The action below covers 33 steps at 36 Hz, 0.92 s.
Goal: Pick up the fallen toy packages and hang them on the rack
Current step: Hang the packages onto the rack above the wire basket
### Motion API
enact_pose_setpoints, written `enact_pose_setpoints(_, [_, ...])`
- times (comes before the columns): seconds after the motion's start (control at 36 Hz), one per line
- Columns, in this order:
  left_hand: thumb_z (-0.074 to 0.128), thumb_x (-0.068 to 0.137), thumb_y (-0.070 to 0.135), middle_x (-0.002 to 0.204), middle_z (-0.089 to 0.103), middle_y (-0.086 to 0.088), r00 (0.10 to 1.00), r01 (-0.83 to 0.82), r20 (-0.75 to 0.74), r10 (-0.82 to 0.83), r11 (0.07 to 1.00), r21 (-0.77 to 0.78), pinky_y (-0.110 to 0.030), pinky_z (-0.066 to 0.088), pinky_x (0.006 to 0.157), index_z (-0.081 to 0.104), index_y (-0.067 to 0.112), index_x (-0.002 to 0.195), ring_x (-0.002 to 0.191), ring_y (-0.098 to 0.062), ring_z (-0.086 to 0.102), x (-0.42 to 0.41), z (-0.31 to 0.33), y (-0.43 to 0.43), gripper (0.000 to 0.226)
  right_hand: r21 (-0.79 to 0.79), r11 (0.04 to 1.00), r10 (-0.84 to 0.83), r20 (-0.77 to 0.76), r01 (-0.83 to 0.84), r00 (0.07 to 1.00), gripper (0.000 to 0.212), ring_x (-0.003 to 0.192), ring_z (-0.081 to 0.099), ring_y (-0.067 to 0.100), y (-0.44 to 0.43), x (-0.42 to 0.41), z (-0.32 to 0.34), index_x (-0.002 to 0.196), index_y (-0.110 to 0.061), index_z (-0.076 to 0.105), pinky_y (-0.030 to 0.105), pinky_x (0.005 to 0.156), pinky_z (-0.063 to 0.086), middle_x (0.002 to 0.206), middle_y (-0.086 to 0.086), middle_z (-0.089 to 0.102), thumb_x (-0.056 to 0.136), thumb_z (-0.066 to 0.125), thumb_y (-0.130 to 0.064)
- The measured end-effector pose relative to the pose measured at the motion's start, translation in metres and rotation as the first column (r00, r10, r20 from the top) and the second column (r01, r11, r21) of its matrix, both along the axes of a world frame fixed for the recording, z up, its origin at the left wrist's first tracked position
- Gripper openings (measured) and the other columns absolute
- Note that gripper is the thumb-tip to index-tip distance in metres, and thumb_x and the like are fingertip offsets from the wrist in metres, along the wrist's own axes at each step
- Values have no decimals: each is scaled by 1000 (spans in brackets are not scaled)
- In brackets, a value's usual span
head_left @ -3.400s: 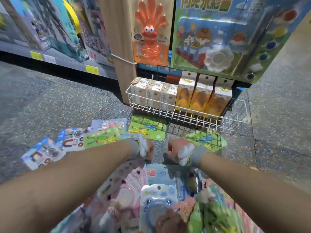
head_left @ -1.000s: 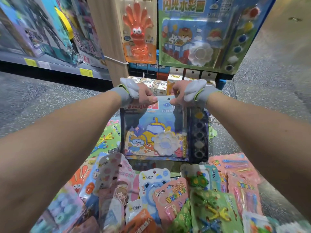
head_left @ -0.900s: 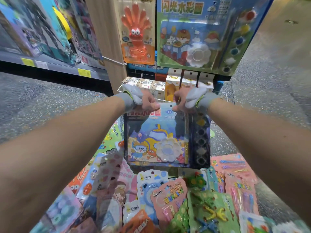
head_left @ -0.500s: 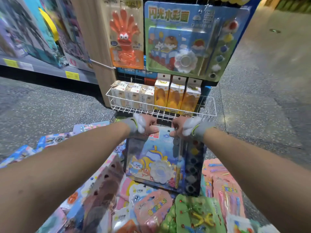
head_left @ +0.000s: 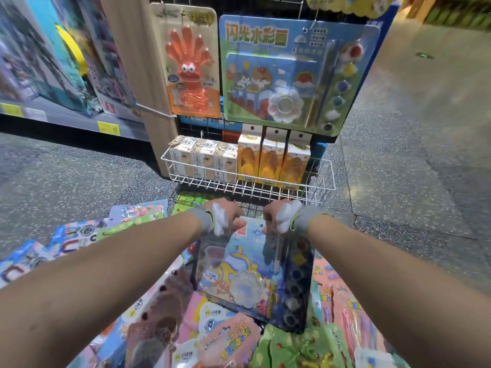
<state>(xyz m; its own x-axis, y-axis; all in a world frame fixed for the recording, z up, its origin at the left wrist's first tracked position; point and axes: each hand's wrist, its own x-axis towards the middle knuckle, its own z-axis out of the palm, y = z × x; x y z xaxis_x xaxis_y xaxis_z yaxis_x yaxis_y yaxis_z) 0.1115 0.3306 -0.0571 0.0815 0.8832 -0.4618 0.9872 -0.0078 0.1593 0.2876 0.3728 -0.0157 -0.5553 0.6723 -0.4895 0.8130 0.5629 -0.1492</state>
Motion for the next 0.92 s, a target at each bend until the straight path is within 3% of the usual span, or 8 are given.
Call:
enact_pose_setpoints(0.11, [44,100,37,85,57,4,1000,-5,-29,5,1000,12,-26,34,63,59,19,86,80,-19,50,3,8,5,27,-33,999,16,80,-14,997,39,92,49,20,2,-5,14,124,-11,59,26,77,34,120,8,59,92,64,-32])
enact_pose_setpoints(0.17, [43,101,39,83,54,6,999,-14,-32,15,1000,10,-25,32,65,53,21,78,80,-17,49,3,13,6,31,-42,999,19,164,-12,986,40,96,47,20,1,-7,24,126,-13,54,27,77,34,119,2,53,98,53,-41])
enact_pose_setpoints(0.25, [39,103,38,85,53,2,1000,-19,14,19,999,-25,-28,30,73,52,15,85,80,-19,48,-2,21,7,32,-38,999,32,180,-26,983,38,107,50,21,4,-3,32,127,-17,52,24,74,33,129,-1,51,101,43,-43])
enact_pose_setpoints(0.39, [35,104,42,87,58,-1,999,-27,47,26,999,27,-29,33,74,56,17,86,81,-20,52,-6,37,9,37,37,999,-7,72,4,997,27,80,43,19,13,4,45,100,-15,59,26,68,32,95,0,53,97,51,-40])
enact_pose_setpoints(0.5, [33,104,40,90,60,-5,998,-61,32,59,996,64,-31,34,76,55,12,87,84,-23,52,-5,61,13,40,138,990,-1,126,-17,992,28,103,55,20,15,-3,70,112,-23,58,26,79,35,117,-2,58,99,46,-44])
enact_pose_setpoints(0.64, [30,101,55,103,68,-6,989,-145,21,144,977,153,-31,41,79,68,11,107,89,-22,59,-10,90,18,58,166,986,-18,69,6,997,39,118,53,22,18,-5,100,129,-18,56,25,82,34,134,1,54,101,43,-42])
enact_pose_setpoints(0.75, [33,94,68,74,68,3,975,-207,139,175,940,270,-24,38,60,75,16,84,66,-11,58,-14,116,20,67,240,970,-26,-31,33,999,30,90,54,21,24,-9,118,106,-18,59,26,66,40,117,1,62,97,50,-45])
enact_pose_setpoints(0.92, [38,88,75,60,60,7,964,-263,139,225,870,416,-25,37,53,65,22,66,62,-11,57,-18,162,27,64,320,947,-17,-71,39,997,28,96,56,21,33,-15,168,105,-18,59,23,57,35,112,1,60,98,50,-43])
